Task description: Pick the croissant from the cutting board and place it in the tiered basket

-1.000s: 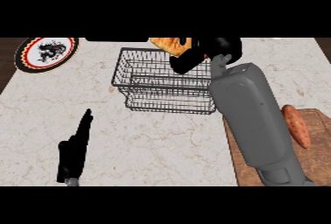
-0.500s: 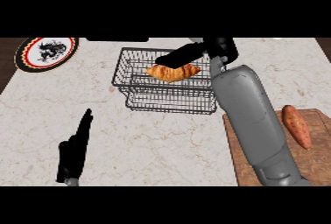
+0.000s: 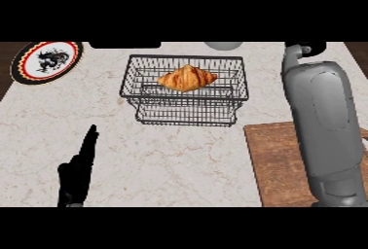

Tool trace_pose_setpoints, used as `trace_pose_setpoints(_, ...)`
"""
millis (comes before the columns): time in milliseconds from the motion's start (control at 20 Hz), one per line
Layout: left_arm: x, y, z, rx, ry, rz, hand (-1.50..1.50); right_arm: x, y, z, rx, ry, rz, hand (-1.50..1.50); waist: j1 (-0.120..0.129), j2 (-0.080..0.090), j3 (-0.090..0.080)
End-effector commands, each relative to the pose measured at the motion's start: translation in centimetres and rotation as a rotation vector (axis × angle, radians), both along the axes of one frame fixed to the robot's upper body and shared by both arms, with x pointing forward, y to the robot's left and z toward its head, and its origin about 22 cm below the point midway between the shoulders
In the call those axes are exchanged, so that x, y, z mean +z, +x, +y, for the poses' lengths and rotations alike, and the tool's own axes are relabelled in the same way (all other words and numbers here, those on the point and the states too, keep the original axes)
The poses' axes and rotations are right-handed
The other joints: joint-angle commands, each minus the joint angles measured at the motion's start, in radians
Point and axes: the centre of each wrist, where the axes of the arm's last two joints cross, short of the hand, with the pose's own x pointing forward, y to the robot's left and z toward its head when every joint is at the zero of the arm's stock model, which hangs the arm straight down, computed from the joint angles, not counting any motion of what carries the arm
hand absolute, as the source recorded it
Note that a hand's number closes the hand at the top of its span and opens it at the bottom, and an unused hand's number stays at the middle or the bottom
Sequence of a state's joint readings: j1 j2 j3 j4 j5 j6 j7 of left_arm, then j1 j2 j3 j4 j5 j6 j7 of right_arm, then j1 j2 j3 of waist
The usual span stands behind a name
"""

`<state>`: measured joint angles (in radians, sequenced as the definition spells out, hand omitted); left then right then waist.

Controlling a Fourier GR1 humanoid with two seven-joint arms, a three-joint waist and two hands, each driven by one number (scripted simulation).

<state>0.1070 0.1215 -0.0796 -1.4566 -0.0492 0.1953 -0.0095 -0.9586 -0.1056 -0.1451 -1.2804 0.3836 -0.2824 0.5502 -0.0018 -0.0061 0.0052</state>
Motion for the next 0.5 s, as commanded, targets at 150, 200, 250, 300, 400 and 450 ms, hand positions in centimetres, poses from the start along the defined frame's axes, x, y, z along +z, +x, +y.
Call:
trace_pose_setpoints(150, -0.9, 1.0, 1.4, 0.044, -0.016, 0.066, 0.00, 2.5, -3.2, -12.1, -0.178, 0.068, -0.013, -1.50, -0.036, 0.001, -0.005)
trace_pose_setpoints(200, -1.5, -0.4, -0.4, 0.021, -0.014, 0.075, 0.00, 3.3, -3.5, -15.5, -0.193, 0.088, -0.020, -1.50, -0.028, 0.003, -0.004)
trace_pose_setpoints(250, -0.2, -0.1, 0.0, 0.023, -0.028, 0.073, 0.00, 2.6, -4.5, -17.4, -0.197, 0.067, -0.004, -1.50, -0.026, 0.001, -0.003)
trace_pose_setpoints(300, -1.5, -1.3, 0.6, 0.034, -0.016, 0.073, 0.00, 1.7, -5.5, -17.8, -0.197, 0.079, 0.016, -1.50, -0.023, 0.000, -0.004)
trace_pose_setpoints(400, -1.6, -1.7, -0.1, 0.049, -0.022, 0.072, 0.00, 2.2, -8.0, -22.2, -0.209, 0.089, -0.010, -1.50, -0.036, -0.002, -0.003)
trace_pose_setpoints(450, -1.6, -0.9, 0.6, 0.050, -0.014, 0.075, 0.00, 3.2, -9.0, -23.9, -0.188, 0.069, -0.005, -1.50, -0.039, 0.000, -0.004)
